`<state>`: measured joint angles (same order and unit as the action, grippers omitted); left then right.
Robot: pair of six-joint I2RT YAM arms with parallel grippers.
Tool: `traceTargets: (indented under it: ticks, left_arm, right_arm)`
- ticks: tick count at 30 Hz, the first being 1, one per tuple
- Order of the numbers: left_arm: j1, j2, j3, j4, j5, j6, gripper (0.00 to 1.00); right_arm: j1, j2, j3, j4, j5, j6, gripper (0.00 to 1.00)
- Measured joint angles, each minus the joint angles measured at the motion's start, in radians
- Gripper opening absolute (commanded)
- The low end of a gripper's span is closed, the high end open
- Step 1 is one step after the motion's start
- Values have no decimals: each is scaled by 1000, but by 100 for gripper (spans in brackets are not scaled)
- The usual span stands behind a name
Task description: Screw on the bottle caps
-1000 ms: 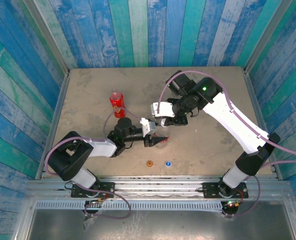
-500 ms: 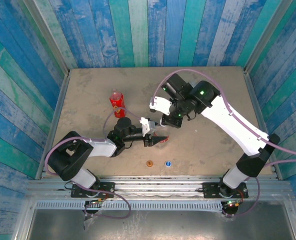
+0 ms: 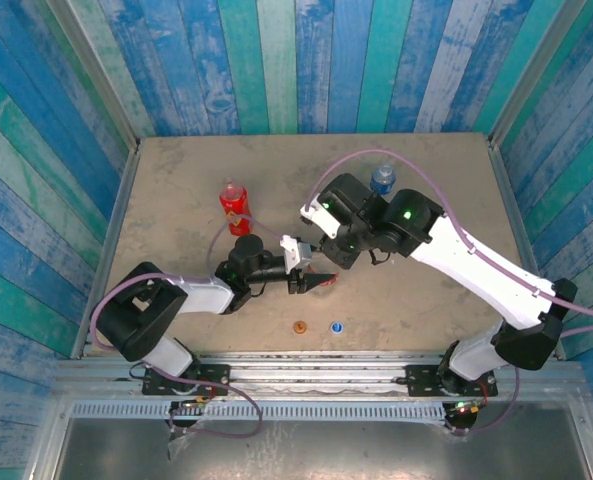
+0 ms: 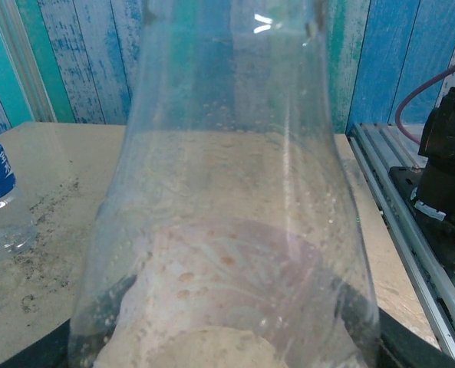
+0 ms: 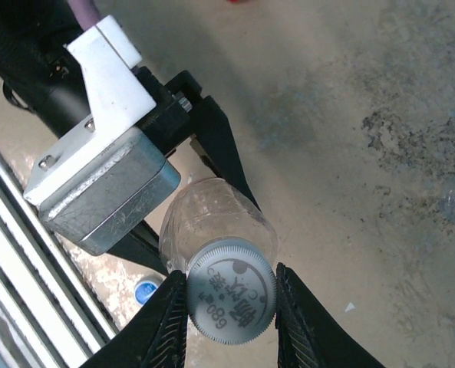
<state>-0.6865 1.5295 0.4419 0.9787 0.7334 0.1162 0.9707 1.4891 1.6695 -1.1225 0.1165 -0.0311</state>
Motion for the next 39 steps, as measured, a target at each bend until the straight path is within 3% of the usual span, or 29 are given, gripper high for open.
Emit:
traceTargets:
  ticks: [8, 15, 29, 39]
  left_arm:
    - [0, 5, 0, 10, -10, -20, 60]
    - [0, 5, 0, 11, -24, -35, 59]
    - [-2, 5, -4, 21, -70, -64, 59]
    - [-2, 2, -13, 28, -69, -40, 60]
  right_arm:
    - [2, -48, -71, 74, 18, 11, 25]
    - [2, -50, -82, 98, 29, 44, 18]
    - [43, -37, -89, 111, 148, 410, 16]
    - [49, 65, 65, -43, 144, 513, 7]
